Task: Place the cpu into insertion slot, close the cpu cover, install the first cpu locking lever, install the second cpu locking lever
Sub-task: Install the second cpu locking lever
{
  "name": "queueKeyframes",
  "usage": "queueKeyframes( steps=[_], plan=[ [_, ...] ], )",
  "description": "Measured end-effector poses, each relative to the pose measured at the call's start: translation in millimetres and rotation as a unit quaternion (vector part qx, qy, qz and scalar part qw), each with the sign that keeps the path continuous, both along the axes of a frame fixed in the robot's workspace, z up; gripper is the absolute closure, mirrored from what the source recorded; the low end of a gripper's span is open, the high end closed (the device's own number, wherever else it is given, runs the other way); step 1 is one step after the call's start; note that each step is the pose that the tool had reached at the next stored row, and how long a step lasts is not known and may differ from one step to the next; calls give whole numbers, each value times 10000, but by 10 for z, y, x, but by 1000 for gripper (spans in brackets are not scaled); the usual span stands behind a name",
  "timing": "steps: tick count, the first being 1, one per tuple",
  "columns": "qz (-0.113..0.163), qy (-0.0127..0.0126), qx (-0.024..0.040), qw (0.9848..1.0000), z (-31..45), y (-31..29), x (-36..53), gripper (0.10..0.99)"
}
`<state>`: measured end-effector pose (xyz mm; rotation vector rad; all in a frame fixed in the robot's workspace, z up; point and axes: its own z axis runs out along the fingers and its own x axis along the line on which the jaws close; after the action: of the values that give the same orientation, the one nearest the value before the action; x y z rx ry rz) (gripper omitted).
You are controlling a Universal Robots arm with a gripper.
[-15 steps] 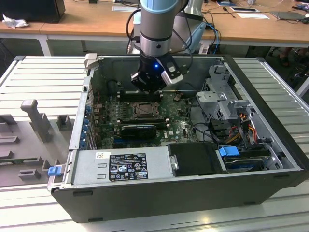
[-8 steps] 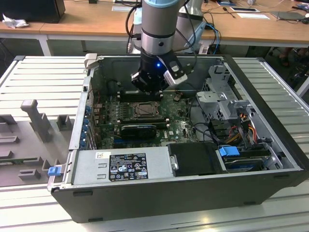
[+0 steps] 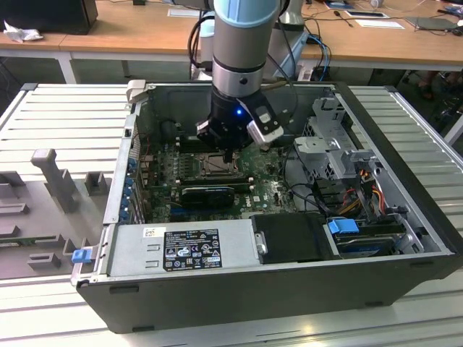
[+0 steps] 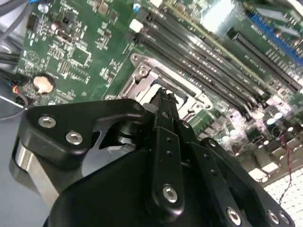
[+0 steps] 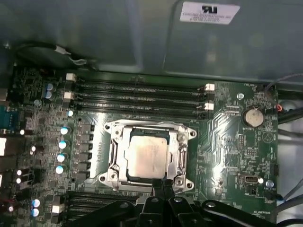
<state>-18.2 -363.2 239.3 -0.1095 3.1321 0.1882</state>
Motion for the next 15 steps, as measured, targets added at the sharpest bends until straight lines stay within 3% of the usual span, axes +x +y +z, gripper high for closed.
queueKeyframes(
  steps=[3,6,10,15],
  plan=[
    [0,0,119,9999,-18,-94,-12,980],
    [0,0,164,9999,-23,-164,-33,980],
    [0,0,220,9998,-25,-255,-204,980],
    [4,0,274,9996,-53,-275,-389,980]
  ],
)
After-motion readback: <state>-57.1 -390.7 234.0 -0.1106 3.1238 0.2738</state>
